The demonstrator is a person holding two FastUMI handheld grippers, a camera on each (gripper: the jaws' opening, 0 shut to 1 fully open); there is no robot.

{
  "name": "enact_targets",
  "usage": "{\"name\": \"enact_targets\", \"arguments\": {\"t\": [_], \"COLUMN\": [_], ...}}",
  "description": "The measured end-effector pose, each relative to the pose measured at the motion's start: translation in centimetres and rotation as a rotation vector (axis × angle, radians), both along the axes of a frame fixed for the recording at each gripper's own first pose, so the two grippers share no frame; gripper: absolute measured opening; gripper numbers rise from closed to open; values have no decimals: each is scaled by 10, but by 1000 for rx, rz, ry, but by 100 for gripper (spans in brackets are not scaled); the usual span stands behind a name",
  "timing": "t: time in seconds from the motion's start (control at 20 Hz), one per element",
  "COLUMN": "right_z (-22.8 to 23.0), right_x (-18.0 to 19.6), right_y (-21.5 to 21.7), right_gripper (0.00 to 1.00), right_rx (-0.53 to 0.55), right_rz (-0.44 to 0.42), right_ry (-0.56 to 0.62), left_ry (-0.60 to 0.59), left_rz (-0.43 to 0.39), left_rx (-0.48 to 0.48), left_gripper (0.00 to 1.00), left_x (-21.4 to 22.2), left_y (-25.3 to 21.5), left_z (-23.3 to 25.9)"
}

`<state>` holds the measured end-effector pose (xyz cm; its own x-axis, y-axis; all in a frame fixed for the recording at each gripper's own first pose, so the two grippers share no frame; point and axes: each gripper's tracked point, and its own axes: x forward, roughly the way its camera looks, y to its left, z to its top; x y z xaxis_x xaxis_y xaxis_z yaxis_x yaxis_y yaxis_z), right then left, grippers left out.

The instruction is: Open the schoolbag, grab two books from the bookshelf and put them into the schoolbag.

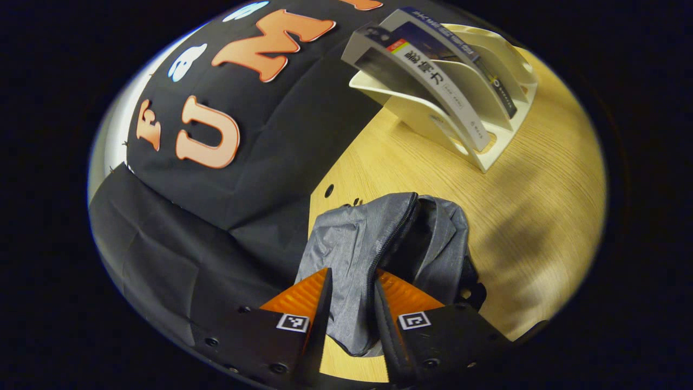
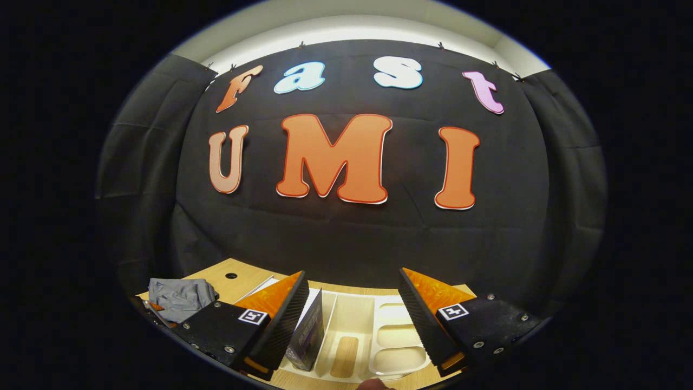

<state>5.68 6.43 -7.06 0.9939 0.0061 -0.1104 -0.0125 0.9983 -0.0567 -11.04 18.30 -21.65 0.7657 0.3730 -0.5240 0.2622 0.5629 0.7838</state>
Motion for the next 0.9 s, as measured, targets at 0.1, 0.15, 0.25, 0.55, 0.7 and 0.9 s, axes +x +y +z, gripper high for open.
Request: {"name": "enact_targets", "arguments": {"t": [0.1, 0.15, 0.25, 0.55, 0.7, 0.9], "right_z": [-4, -6, -7, -4, -15, -38], "right_x": [2, 3, 5, 13, 22, 27], "right_y": [12, 18, 31, 70, 86, 105], "right_gripper": [98, 98, 98, 98, 98, 99], "right_rx": [6, 3, -9, -34, -53, -39], "right_rz": [31, 45, 69, 94, 66, 10], "right_ry": [19, 32, 52, 119, 192, 346], "left_ry": [48, 74, 127, 265, 339, 437], "left_rz": [25, 36, 60, 50, -20, -108], "left_rx": [-56, -84, -157, -347, -397, -486], "left_gripper": [34, 32, 24, 8, 8, 7], "left_x": [3, 5, 4, 10, 17, 26], "left_y": [3, 5, 7, 5, 10, 19], "left_z": [-7, -12, -22, -26, -14, 6]}}
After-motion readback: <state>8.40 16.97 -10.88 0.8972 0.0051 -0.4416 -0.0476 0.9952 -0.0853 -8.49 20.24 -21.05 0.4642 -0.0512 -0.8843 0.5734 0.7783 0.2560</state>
